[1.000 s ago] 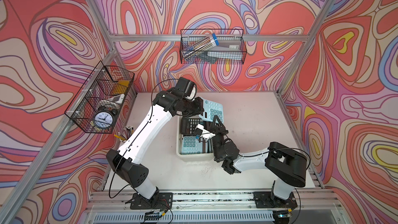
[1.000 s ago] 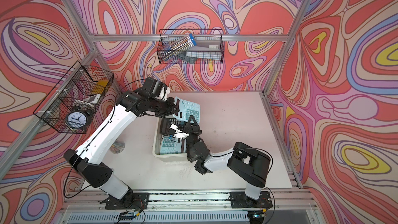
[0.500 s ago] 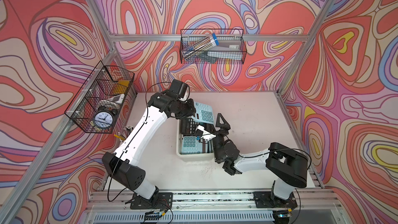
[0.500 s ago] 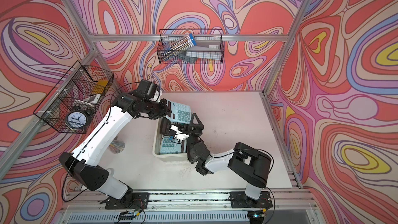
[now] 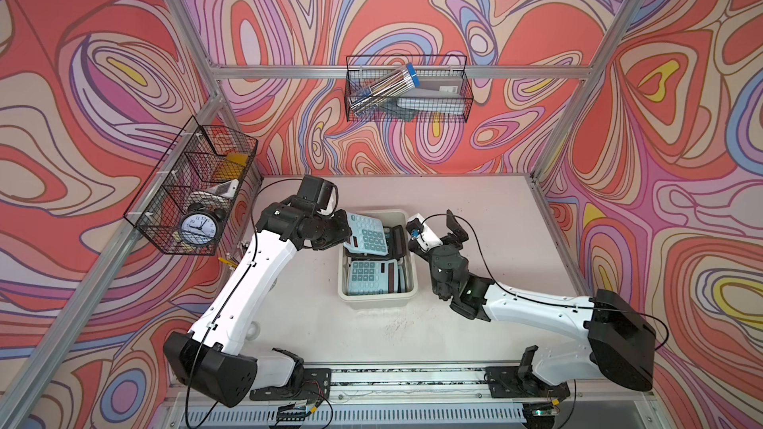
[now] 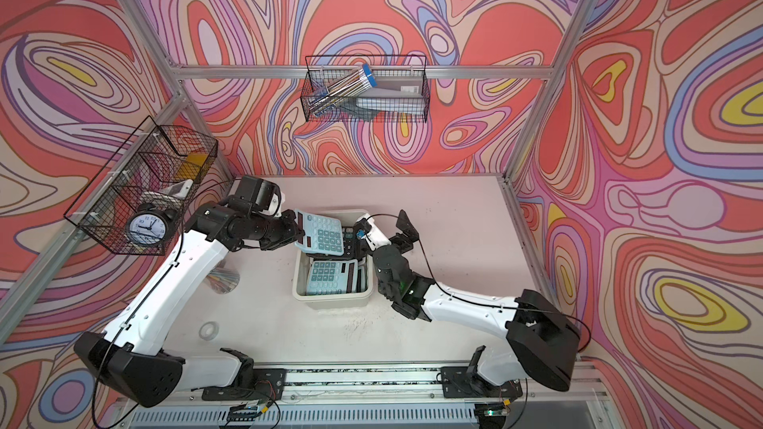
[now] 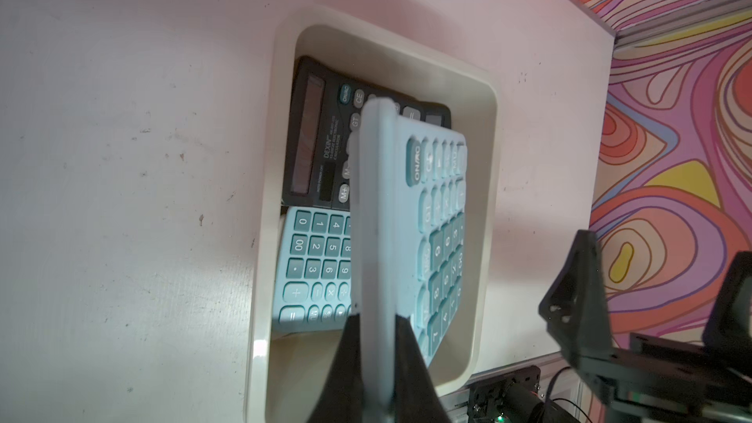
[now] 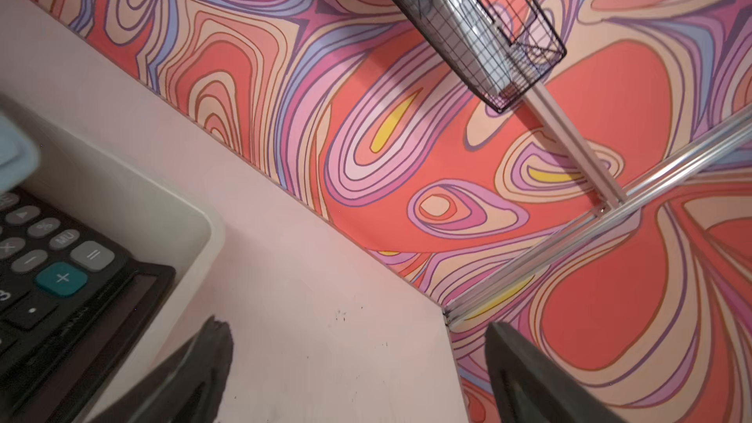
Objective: Put the calculator in the storage box
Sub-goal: Place the calculator in the storage box.
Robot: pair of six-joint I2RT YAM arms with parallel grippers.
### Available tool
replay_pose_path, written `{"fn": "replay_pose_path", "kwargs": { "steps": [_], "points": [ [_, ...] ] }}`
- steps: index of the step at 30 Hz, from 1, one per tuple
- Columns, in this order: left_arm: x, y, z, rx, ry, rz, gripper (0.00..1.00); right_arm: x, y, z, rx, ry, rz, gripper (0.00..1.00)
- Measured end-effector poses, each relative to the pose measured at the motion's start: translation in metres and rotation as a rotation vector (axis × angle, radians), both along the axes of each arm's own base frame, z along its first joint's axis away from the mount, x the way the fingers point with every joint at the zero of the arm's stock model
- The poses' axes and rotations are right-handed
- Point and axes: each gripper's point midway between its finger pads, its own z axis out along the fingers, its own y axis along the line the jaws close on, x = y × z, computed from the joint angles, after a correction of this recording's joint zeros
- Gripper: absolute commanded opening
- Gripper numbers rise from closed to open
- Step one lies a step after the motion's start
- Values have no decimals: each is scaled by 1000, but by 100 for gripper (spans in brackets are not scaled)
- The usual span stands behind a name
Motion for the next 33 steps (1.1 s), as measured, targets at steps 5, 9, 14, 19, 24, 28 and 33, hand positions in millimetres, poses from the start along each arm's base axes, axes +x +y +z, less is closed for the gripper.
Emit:
{"fn": "replay_pose_path", "kwargs": {
  "steps": [5, 9, 14, 19, 24, 28, 33],
  "points": [
    [-18, 0, -22, -12, 48, -25, 0, 12, -21, -17, 113, 113, -60, 98],
    [-30, -4, -38, -43, 89, -46, 0, 17, -33, -29, 179, 179, -103, 98],
    [-42, -10, -63, -78, 150, -74, 0, 22, -40, -43, 242, 247, -135, 98],
    [-49, -14, -77, -97, 185, -88, 0, 26, -40, -56, 285, 305, -153, 98],
    [-47, -17, -84, -87, 195, -95, 0, 28, -43, -65, 332, 351, -167, 98],
    [-44, -21, -93, -61, 207, -107, 0, 29, -45, -69, 367, 373, -172, 98],
    [-42, -25, -98, -32, 209, -115, 7, 29, -46, -72, 395, 393, -170, 98]
  ]
}}
